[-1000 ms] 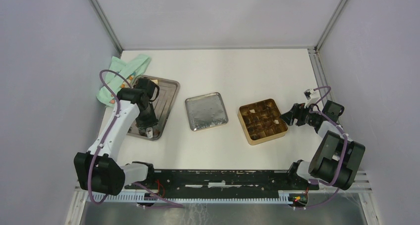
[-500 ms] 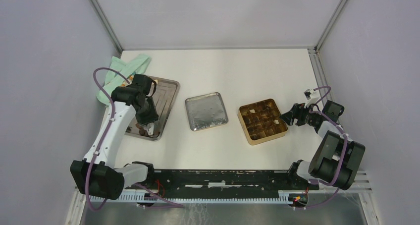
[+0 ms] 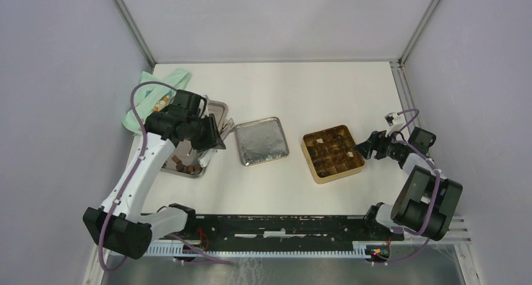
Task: Pack the chocolate
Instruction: Pick up the fake chocolate from the plate, then pick up the packing box from the center of the board.
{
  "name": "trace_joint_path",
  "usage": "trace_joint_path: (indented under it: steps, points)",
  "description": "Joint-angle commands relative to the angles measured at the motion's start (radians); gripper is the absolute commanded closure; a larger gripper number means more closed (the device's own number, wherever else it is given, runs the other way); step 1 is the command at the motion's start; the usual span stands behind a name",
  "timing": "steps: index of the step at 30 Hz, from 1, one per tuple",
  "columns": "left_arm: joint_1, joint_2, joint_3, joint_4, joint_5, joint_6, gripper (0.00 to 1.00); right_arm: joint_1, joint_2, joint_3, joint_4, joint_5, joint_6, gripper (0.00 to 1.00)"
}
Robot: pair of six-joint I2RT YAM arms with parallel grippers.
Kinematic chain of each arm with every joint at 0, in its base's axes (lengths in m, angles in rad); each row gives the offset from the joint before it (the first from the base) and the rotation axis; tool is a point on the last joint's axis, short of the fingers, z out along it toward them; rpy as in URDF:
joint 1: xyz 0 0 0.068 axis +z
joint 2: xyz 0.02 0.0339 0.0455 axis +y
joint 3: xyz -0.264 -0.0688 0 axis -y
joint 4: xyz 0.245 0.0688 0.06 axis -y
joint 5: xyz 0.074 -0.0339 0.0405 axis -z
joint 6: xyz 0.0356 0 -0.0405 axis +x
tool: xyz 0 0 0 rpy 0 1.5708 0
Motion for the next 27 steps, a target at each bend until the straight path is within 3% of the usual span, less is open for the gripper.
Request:
trace_joint_path:
  steps: [1,8,11,19,27]
  points:
    - [-0.136,-0.001,0.054,0.158,0.117,-0.046,0.98,-0.010,-0.016,0.017,0.019,-0.062,-0.017,0.24]
    - [-0.402,0.064,0.060,0.372,0.170,-0.095,0.98,-0.021,-0.022,0.015,0.016,-0.094,-0.027,0.24]
    - [-0.463,0.097,0.050,0.449,0.196,-0.097,0.98,-0.021,-0.035,0.023,-0.001,-0.061,-0.041,0.24]
    - [-0.561,0.193,0.071,0.528,0.214,-0.071,0.98,0.034,-0.012,0.140,-0.134,0.042,-0.131,0.25]
    - [-0.601,0.235,0.071,0.571,0.218,-0.048,0.98,0.217,0.026,0.277,-0.245,0.287,-0.152,0.28]
